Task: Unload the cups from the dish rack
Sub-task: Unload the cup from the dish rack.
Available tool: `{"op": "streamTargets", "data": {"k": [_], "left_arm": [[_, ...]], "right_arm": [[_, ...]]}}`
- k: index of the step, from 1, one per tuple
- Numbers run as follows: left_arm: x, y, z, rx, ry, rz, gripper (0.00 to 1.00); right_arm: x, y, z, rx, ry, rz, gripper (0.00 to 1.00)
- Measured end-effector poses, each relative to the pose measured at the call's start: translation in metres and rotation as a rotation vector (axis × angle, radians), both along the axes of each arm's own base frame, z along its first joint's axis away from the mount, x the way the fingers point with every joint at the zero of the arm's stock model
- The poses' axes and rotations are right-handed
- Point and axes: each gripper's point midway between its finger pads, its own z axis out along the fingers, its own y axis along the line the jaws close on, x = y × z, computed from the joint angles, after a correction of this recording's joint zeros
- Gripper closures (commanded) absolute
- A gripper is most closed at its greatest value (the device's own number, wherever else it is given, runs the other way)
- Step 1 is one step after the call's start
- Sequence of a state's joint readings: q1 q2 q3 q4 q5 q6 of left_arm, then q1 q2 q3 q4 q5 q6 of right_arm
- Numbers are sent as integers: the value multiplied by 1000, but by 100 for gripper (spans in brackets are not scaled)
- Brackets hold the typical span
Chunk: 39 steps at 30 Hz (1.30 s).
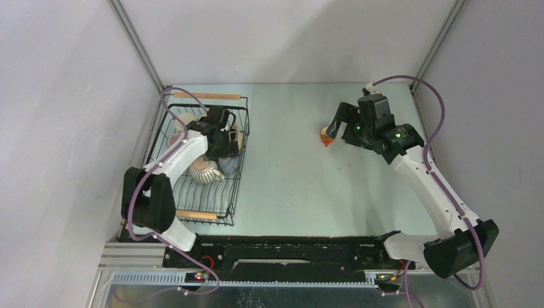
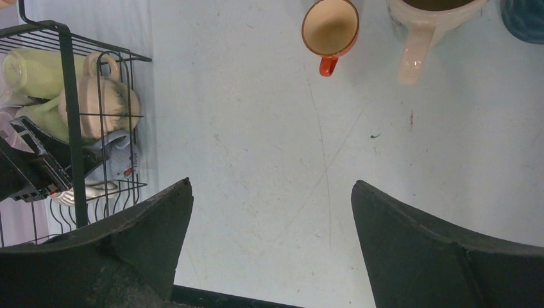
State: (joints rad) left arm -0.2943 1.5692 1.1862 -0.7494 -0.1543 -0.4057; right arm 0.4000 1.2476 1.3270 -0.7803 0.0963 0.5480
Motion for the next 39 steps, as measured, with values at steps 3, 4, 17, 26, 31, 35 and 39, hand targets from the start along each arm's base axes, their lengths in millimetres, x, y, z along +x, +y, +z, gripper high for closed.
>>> {"op": "streamTargets", "data": {"k": [3,4,17,26,31,35,39], "left_arm": [[-1,1,0,8,5,-15,19],[-2,1,0,10,7,-20,19],[-8,-6,-4,17,34,-64,42],[-9,-7,-4,13,36,-68,77],[-15,-3,-3,33,50,-62,84],[-20,1,4,44,57,-58,91],[-12,1,24,42,10,-51,94]], "right_arm": [[0,0,0,-1,0,-1,0],[0,0,0,-1,0,-1,0],[-1,0,-1,-9,1,-3,0],[-3,4,-1,-16,1,9,0],[-5,8,-1,-16,0,22,0],[-6,12,-2,-16,2,32,0],[-7,15,-2,-16,1,43,0]]}}
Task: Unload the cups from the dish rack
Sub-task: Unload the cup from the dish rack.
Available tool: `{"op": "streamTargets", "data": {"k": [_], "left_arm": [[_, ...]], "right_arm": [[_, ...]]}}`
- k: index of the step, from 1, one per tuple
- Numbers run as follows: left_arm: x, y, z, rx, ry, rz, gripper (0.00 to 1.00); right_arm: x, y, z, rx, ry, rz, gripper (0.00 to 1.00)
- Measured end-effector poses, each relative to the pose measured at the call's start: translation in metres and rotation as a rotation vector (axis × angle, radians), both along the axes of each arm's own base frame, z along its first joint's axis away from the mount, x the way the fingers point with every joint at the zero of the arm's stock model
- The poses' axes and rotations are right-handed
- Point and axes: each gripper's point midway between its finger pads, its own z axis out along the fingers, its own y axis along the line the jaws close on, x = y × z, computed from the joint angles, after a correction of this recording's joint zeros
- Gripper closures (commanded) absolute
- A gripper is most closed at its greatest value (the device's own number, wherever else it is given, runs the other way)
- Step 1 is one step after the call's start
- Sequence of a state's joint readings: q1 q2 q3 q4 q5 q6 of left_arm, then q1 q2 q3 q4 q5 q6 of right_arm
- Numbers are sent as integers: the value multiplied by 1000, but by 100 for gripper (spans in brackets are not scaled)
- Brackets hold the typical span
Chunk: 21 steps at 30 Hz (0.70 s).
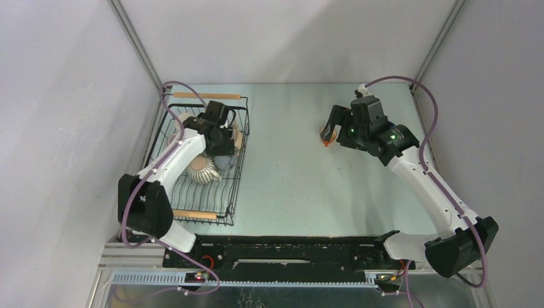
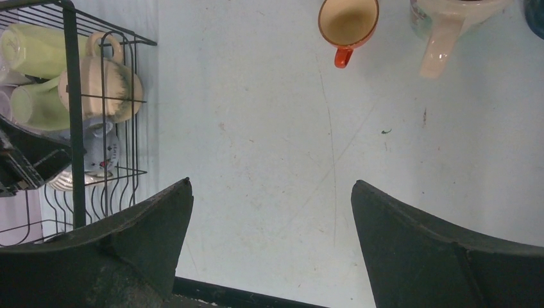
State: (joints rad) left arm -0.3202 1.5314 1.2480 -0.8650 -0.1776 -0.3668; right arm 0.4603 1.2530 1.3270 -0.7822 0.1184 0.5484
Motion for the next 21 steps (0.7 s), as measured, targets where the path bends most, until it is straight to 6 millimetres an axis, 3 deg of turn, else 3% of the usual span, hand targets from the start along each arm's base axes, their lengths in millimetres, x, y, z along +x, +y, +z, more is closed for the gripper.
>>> {"op": "streamTargets", "data": {"k": [5,13,21], "left_arm": [[6,0,22,-10,-59,9,96],[4,6,28,0,-65,29,100],[3,7,58,-20,-121,31,100]], "right_arm": [[-1,5,-1,-1,3,15,0],[-4,20,-1,10,-4,59,0],[-8,56,7,74,-35,165,0]]}}
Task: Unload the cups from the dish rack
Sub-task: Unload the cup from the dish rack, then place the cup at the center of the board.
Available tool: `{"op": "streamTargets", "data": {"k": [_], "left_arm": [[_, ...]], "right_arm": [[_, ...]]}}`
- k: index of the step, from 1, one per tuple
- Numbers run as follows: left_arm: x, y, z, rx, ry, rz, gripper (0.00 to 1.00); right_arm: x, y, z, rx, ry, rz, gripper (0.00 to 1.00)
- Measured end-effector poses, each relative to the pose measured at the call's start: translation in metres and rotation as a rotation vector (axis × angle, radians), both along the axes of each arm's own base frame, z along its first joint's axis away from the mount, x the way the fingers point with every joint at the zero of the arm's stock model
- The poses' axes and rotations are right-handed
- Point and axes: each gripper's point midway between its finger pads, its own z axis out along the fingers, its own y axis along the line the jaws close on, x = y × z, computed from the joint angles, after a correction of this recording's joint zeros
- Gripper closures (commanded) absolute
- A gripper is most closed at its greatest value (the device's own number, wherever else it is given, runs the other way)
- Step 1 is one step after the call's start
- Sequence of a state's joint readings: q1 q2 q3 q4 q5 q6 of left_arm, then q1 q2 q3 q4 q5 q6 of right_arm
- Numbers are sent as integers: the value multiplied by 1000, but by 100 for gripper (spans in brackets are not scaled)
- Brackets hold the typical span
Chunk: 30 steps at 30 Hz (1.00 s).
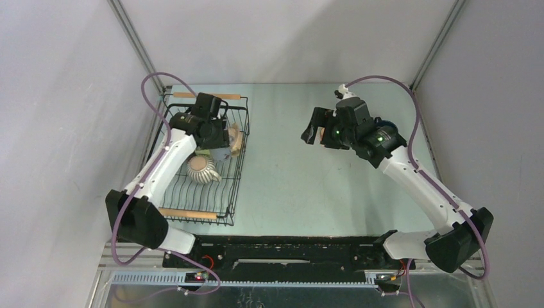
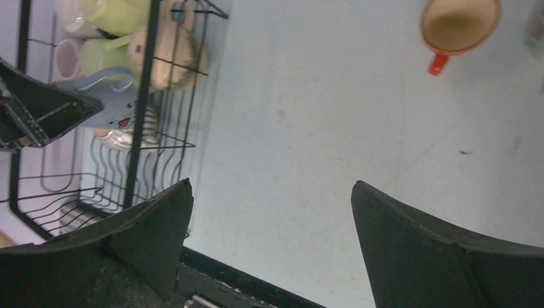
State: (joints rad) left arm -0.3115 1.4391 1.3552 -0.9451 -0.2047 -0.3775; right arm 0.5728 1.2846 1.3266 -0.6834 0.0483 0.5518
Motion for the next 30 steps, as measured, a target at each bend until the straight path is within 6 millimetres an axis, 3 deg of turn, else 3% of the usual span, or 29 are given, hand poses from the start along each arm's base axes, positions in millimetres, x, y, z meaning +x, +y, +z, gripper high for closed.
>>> {"op": "streamTargets", "data": {"k": [9,18,23,30], "left_arm": [[-4,-5,37,-60,-65,-2,100],[-6,-13,67,-121,-107,-14,100],[-10,-23,79,-182,-115,-34,100],[-19,-41,94,-290,-117,-73,100]], "right_arm": [[0,61,19,162,-70,168,1],[-16,117,16,292,-152,336,2],[-26,150,27,350,-227,414,4],[-23,169,17,409,-265,460,6]]}}
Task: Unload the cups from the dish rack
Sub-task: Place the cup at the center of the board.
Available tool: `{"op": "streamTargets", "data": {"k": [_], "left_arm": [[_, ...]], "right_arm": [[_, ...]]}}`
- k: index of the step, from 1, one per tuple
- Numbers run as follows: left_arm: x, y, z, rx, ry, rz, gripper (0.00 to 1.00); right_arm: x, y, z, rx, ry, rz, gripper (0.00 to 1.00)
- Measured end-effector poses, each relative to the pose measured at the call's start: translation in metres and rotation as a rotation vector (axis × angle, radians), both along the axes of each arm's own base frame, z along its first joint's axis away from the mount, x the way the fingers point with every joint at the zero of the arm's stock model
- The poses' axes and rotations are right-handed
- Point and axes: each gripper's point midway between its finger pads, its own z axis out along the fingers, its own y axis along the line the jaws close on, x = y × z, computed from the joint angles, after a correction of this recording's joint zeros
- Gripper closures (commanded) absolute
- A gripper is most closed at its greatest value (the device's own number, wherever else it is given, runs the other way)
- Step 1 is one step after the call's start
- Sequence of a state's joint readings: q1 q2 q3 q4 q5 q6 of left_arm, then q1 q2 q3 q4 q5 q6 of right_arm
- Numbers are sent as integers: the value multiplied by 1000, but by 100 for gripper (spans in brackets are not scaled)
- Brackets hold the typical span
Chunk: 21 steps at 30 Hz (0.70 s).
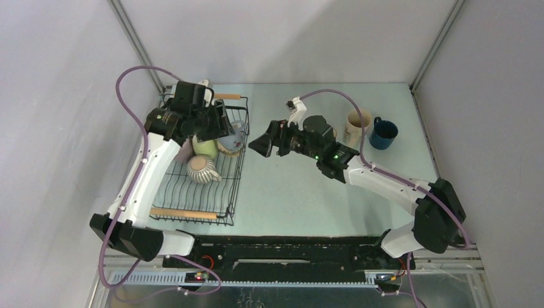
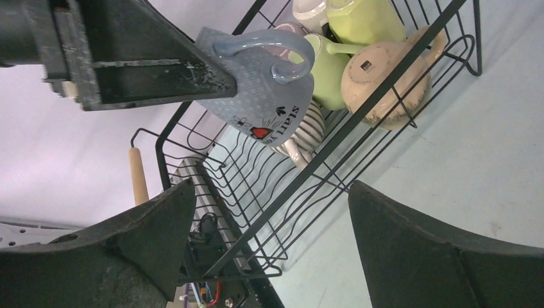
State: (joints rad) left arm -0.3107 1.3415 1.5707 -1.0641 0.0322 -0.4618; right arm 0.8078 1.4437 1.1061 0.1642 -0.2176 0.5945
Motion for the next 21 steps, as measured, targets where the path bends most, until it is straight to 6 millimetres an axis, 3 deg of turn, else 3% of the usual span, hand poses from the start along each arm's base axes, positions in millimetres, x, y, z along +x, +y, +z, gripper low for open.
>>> {"op": "streamTargets", "data": {"k": [12,21], "left_arm": [[-11,-22,20,-132,-3,-58,100],[-14,-34,33,-234,-4,-78,100]], "right_arm": [[4,26,-9,104,-9,69,9],[5,35,9,209,-20,93,17]]}}
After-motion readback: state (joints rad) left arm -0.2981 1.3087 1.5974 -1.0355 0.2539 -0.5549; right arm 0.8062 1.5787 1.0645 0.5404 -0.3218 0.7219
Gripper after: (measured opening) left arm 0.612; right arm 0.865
